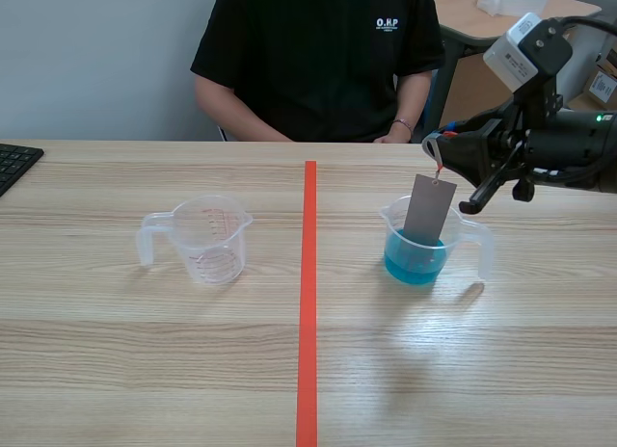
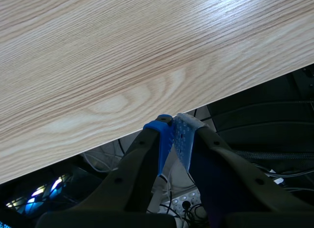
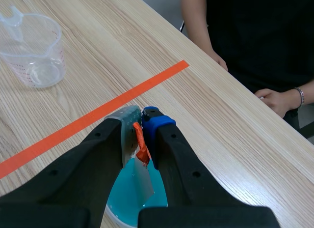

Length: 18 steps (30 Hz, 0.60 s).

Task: Do the redox reaction experiment.
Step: 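Hold the plate still in the solution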

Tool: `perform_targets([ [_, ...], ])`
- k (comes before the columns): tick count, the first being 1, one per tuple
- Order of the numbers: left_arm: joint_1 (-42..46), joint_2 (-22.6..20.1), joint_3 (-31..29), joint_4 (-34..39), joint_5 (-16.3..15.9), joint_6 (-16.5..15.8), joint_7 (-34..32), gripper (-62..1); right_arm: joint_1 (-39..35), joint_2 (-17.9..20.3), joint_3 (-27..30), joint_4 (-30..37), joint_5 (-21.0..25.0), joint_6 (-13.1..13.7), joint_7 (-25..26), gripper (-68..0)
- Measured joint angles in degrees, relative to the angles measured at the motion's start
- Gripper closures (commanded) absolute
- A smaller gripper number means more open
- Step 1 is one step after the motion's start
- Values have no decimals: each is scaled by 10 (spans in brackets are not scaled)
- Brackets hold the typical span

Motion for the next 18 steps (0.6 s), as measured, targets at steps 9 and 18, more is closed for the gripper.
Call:
perform_targets([
  [9,0,0,0,0,0,0,0,-49,0,0,0,0,0,0,0,-15],
  [18,0,0,0,0,0,0,0,-49,-5,0,0,26,-6,0,-22,-15],
])
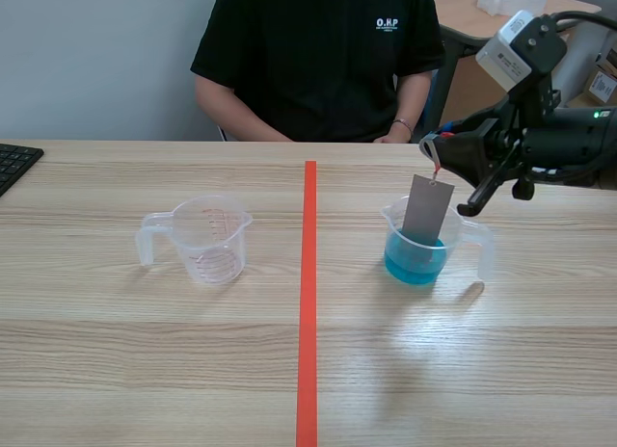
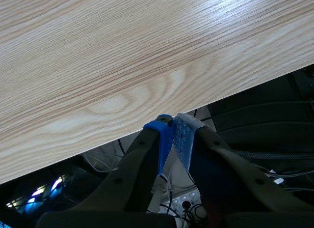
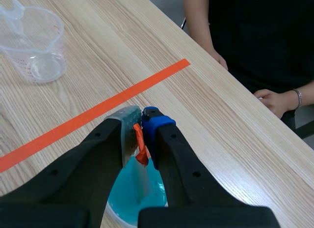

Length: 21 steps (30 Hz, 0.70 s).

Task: Do the redox reaction experiment.
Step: 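Hold the plate still in the solution, then raise the plate and point at it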

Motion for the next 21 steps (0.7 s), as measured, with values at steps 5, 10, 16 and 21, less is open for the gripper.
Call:
perform_targets([
  [5,0,0,0,0,0,0,0,-49,-2,0,18,20,14,1,-24,-15],
  [10,0,0,0,0,0,0,0,-49,-2,8,31,47,49,0,-40,-15],
  [16,0,0,0,0,0,0,0,-49,-2,31,31,82,101,1,-80,-15],
  [21,0,0,0,0,0,0,0,-49,-2,32,48,109,137,1,-118,-15],
])
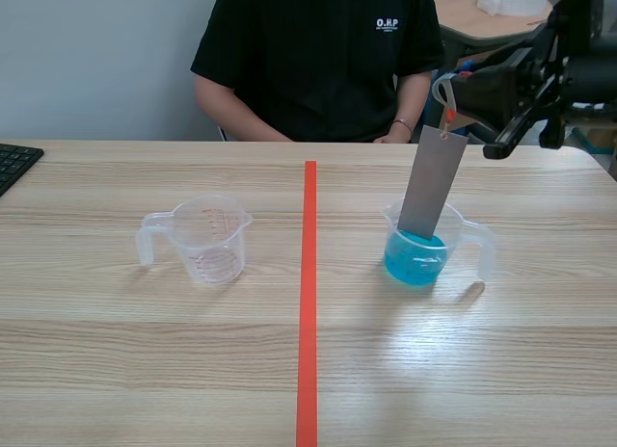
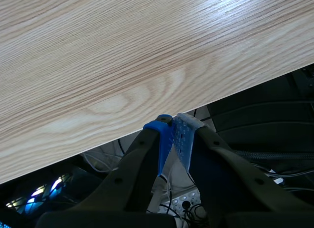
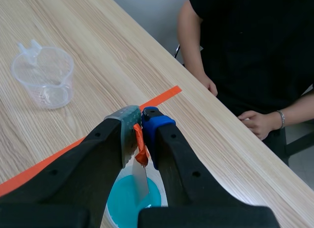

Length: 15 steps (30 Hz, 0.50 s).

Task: Do the redox reaction experiment.
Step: 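Raise the plate and point at it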

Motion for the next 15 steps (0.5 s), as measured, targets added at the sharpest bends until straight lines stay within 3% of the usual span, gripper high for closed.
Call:
perform_targets([
  [15,0,0,0,0,0,0,0,-49,0,0,62,85,106,0,-125,-15],
])
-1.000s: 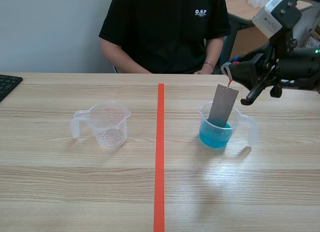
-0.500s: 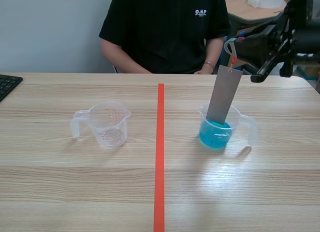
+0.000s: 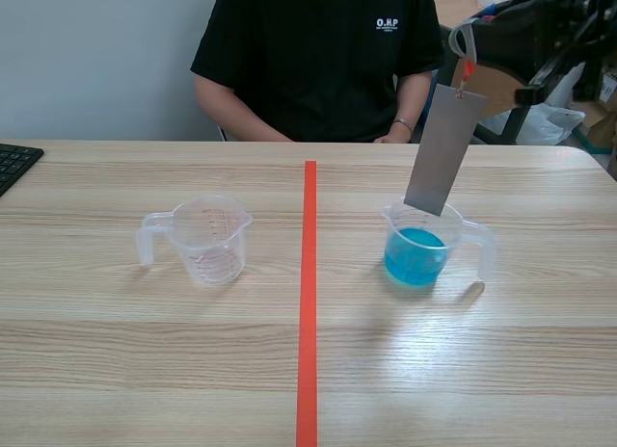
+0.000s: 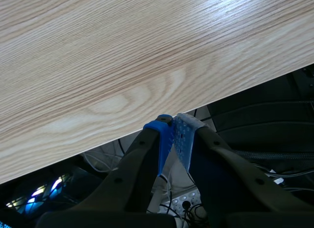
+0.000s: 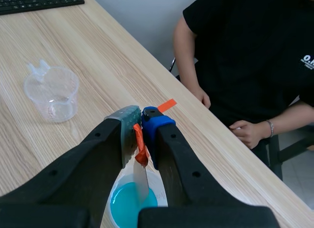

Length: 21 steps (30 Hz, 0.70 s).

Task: Do the redox reaction experiment.
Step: 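Raise the plate and point at it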

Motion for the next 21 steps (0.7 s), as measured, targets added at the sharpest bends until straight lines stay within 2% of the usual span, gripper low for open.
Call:
perform_targets([
  [6,0,0,0,0,0,0,0,-49,0,0,22,24,40,0,-29,-15],
  [21,0,0,0,0,0,0,-3,-49,0,0,46,43,94,0,-83,-15],
])
